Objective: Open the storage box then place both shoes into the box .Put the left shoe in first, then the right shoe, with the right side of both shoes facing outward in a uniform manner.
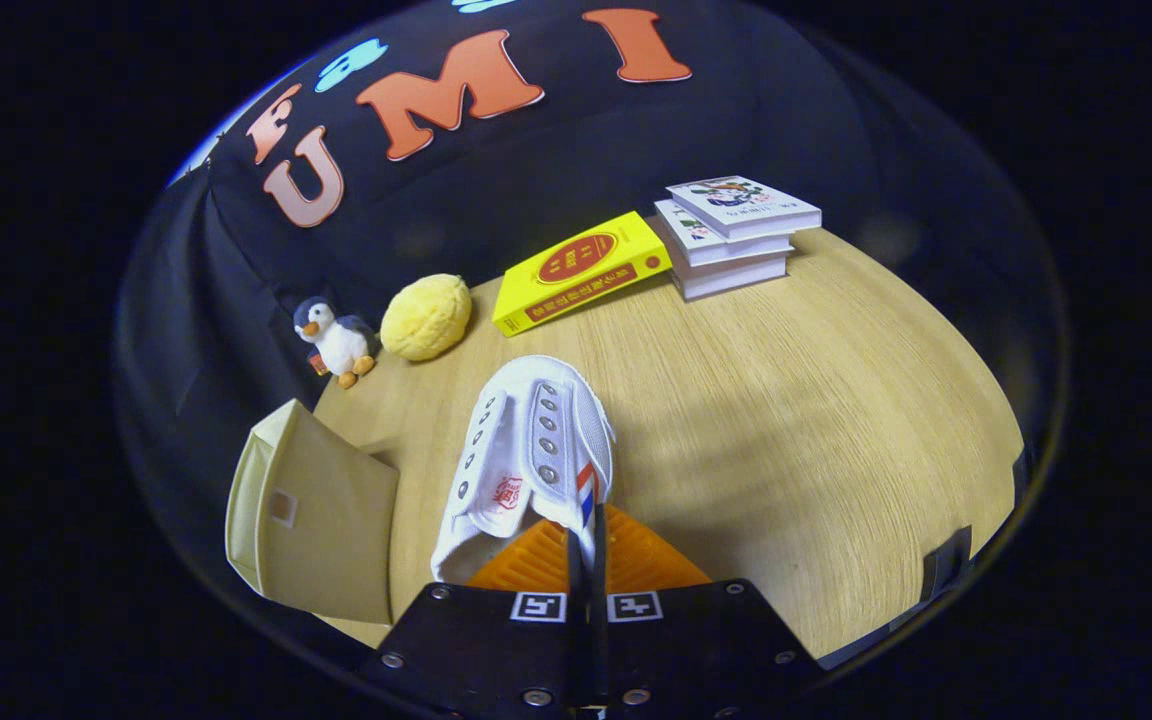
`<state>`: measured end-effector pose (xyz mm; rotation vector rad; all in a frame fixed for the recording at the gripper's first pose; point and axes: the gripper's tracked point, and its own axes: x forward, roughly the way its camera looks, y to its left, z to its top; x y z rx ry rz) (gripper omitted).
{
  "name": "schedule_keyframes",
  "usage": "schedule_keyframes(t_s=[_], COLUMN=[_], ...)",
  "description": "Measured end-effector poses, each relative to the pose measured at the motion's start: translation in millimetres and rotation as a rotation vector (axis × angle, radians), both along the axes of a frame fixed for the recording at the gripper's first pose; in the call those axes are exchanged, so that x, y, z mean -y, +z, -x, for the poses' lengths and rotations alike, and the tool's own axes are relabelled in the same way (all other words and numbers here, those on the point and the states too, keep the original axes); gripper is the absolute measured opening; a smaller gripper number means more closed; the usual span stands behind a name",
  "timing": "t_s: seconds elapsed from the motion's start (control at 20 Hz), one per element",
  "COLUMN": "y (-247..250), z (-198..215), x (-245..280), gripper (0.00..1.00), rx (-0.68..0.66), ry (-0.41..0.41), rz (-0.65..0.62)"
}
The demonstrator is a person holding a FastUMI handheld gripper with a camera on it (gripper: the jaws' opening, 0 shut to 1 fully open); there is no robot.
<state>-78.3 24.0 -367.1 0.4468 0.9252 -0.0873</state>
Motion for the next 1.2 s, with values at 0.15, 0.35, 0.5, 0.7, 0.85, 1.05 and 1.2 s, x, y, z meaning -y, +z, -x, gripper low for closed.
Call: schedule_keyframes(t_s=[0.15,0.35,0.5,0.7,0.85,1.05,1.2], y=[35.8,79.3,100.0,109.1,97.6,72.4,51.4], z=[-15.3,-31.2,-40.3,-31.1,-20.7,-9.6,-6.8], x=[-35.3,-93.5,-146.1,-218.9,-264.9,-300.7,-307.8], gripper=[0.00,0.01,0.01,0.01,0.01,0.01,0.01], rx=[0.040,0.078,0.089,0.085,0.039,-0.030,-0.085], ry=[0.036,0.093,0.143,0.205,0.235,0.268,0.250], rz=[-0.020,-0.062,-0.087,-0.107,-0.108,-0.077,-0.021])
